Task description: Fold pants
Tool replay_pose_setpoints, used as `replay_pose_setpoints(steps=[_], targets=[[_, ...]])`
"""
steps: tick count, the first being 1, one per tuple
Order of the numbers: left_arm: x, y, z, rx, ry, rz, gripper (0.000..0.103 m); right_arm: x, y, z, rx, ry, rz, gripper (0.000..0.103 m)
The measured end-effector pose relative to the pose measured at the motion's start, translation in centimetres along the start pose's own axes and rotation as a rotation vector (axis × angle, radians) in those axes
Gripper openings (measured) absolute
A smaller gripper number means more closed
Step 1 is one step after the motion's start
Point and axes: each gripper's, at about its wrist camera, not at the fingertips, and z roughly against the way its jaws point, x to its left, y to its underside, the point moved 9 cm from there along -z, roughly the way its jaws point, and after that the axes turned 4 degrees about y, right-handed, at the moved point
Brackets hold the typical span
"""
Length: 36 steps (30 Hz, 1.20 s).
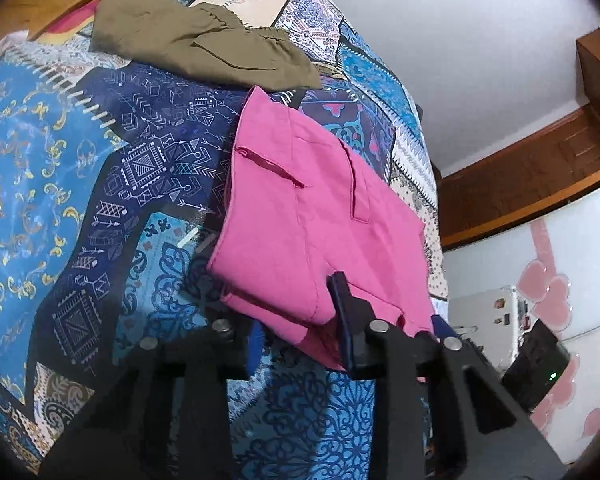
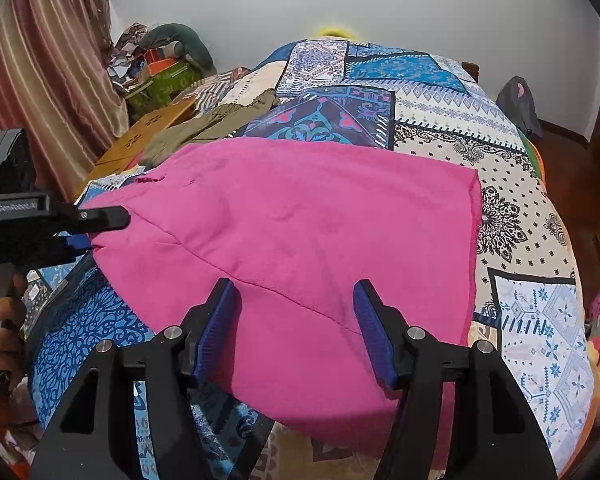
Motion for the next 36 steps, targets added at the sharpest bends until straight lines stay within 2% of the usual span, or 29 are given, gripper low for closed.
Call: replay_pose_setpoints(steps=[3,8,10,18,24,29,36], targets=[[-0.6,-0.1,0.6,-0.015,-0.030,-0.074,0.024,0.1,-0.3,0.2,0.012,0.006,0.011,0.058],[-2.6,-0.1,3.1,-0.095,-0.151,-0.296,0.022,1.3,-1.1,0.6,0.006,0.000,0.038,0.058],[-2.9,-0.2,4.4,-0.121,-0.179,-0.353,0.022,2.3,-1.6,0.7,-0.002,-0.012,0.050,0.058],[-1.3,0.0,8.6,-0.160,-0.272,-0.431,0.021,7.8,-3.2,-1.1,0.006,-0.120,0.090,0.058],[-0.7,0.9,10.9,-0.204,-0.352,-0.505,0.021,11.4,-2.3,-2.7,0.065,-0.144,0.183,0.058],[-2.5,1.4,11.7,-0.234,-0.347,-0.575,0.021,12.6,-1.7,-3.2,0.092,-0.127,0.257,0.058],[-6.6,1.8,11.5,-0.243,-0.309,-0.671,0.020,12.1,-1.3,-2.7,0.089,-0.155,0.214,0.058]])
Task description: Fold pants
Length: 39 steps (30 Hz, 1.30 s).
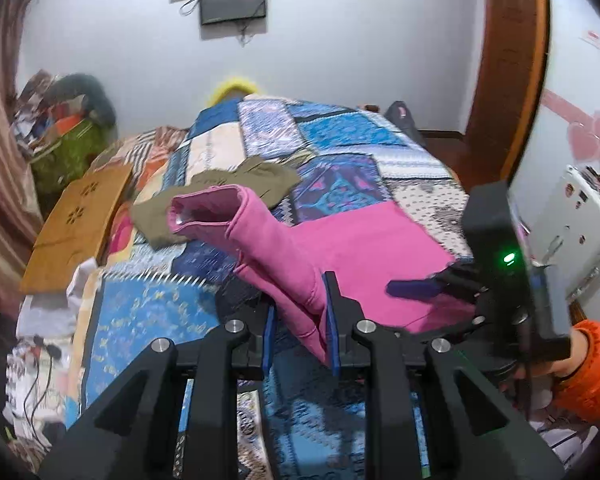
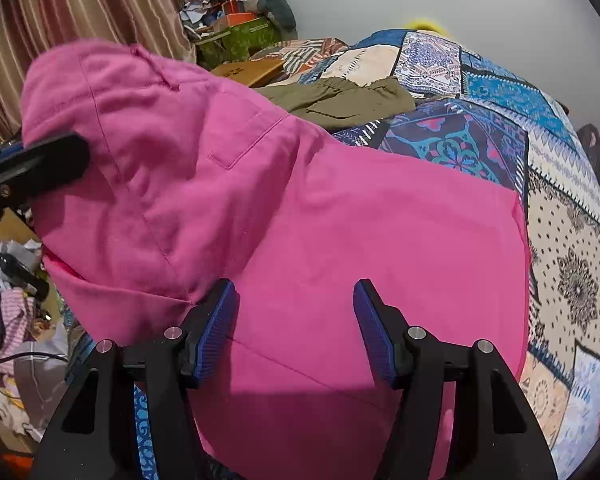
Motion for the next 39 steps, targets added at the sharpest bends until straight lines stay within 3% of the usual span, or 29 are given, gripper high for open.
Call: replay_pose_setpoints(steps=[6,11,16,20,27,39], targets=[[-2.8,-1.3,0.0,-0.010,0.014,-0.087,0.020,-1.8,0.7,2.5,-0.048,-0.036,-0.120,0.058],[-4.3,-1.6,-0.1,-0.008,0.020,-0.142,0.020,-6.1,3.0,6.1,-0.092,0.059,-0.183,0.058],[-5.6,-2.2,-0.4,-0.006,0.035,-0.176,0.020,-10.7,6.1,6.5,-0.055,0.144,-0.269,0.058],[-7.5,-2.7,-1.4,0.005,0.072,-0.196,0.020,-11.4,7.0,6.1,-0.056,0.102,-0.335,0.058],[-11.3,-2.9,-3.9,0.046,0.144,-0.230,0.020,-10.7,7.0,6.5,-0.076,0.094,-0.326,0.058],[-16.2,-0.2,-9.5,0.219,0.276,-0.192,0.020,-11.6,7.9,7.1,-0.072,0.096,-0.337,0.058]])
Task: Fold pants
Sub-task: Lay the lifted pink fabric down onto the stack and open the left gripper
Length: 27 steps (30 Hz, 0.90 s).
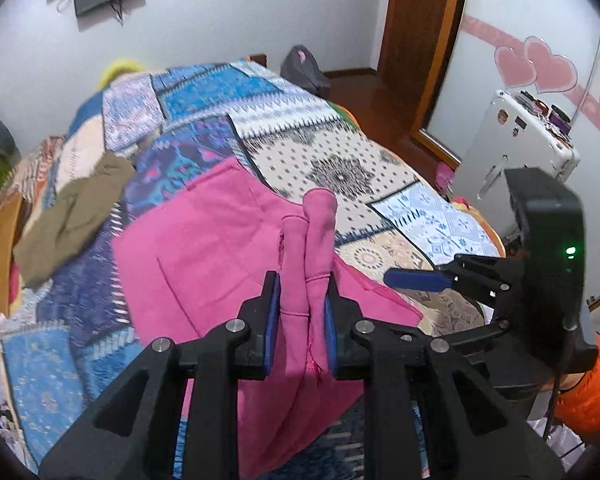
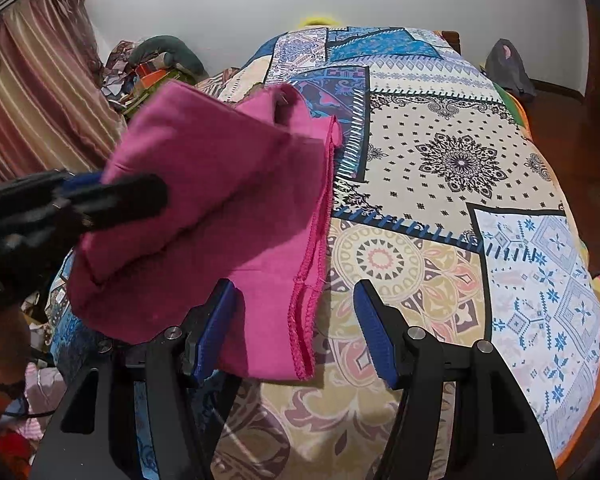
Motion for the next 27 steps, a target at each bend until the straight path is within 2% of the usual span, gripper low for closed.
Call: replay_pose_setpoints(steps=[2,3,6,11,15,21,25,27], targets=[[-0.2,0.2,-0.2,0.007,0.003,0.008,0.021,-0.1,0.0,0.2,-0.003,0.014,0.013,0.058],[-0.4,0.3,-0.1,0.007,0.009,0.006,0.025,-0.1,0.0,0.4,-0.005,0.024,0.020,0.058],[-0.8,0.0,1.0,-0.019,0.060,0.016,0.045,-0.1,-0.1,0.9,-0.014,0.046,0.036,0.058],[-0.6,-1.3,4.2,-0.098,0.060,0.010,0.046,0.0,-0.7,1.9,-0.036,0.069,0.052,0.058],[2.3,-1.8,5.5,-0.119,0.020,0.025,0.046,0.6,-1.6,3.5,-0.073,0.078,0.068,0.058],[7.1,2.0,4.6,-0.033,-0.029,0.064,0.046,2.2,-3.2,5.4,-0.134,0.050,0.062,0.058],[7.7,5.2,3.3,0.025,-0.045,0.069,0.048,3.8,-3.6,4.9,-0.134,0.027,0.066,0.058],[7.7,6.3,3.0,0.025,-0.048,0.077,0.052,4.8,-3.2,4.1,-0.113,0.018,0.072,0.058]])
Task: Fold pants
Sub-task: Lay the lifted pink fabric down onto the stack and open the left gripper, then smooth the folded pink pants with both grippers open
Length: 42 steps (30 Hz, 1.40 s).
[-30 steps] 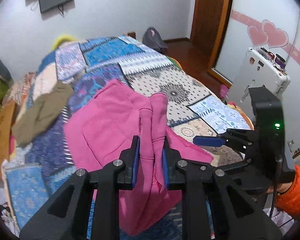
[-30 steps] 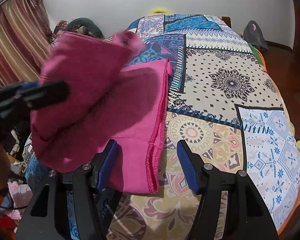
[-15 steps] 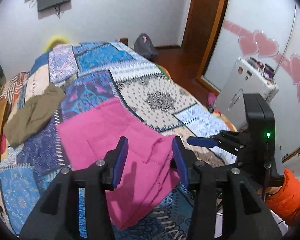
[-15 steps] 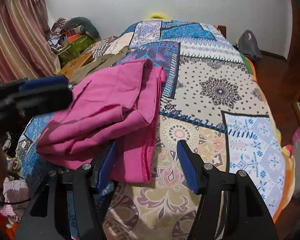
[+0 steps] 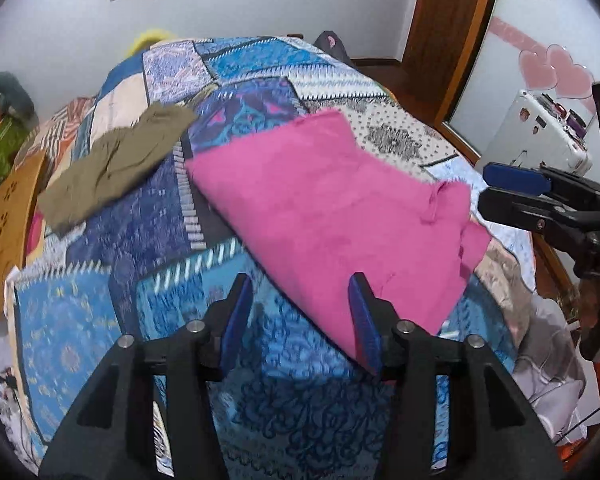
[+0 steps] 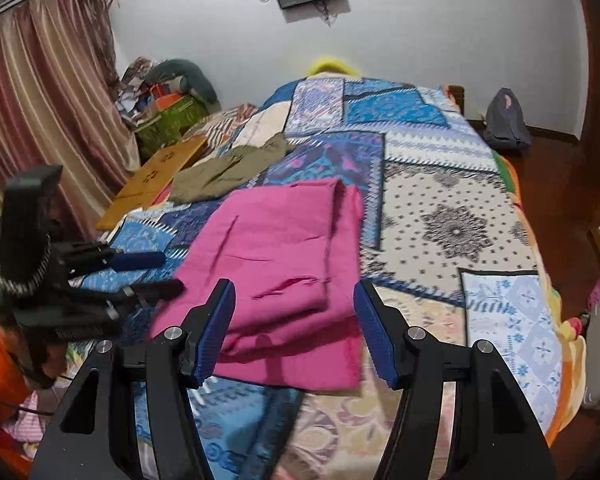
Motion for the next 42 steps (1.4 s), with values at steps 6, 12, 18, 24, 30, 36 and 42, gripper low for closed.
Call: replay_pose_setpoints(steps=[6,12,18,24,30,36,42], targets=[[-0.2,1.1,-0.3,-0.019,0.029,0.051,0.052,1.8,2.0,-2.2,0.048,-0.009,0.004,0.059],[0.2,0.2,0.6,-0.034,0.043,0.041,0.052,0.4,4.1,-3.3,0.083,0.047,0.023,0.059],[3.9,-4.7,1.6,-0.105,-0.036,0.022,0.052,-2.2,3.8,-3.4,0.102,0.072,0.019,0.059],[6.1,-8.5,-1.2,-0.073,-0.031,-0.011,0.052,-5.1,3.1,-4.2,0.122,0.084,0.002,0.059],[7.9,-9.4,-6.3,0.006,-0.039,-0.053,0.052,-9.1,1.1,-7.0,0.163,0.155,0.041,0.059],[10.0,-10.1,-9.5,0.039,0.005,-0.048,0.052,-12.7,-0.9,-10.5,0.195,0.142,-0.008,0.060],[11.0,-12.1,-9.9,-0.003,0.058,-0.037,0.052,-14.3,-2.2,-11.0,0.165,0.143,-0.070,0.060]])
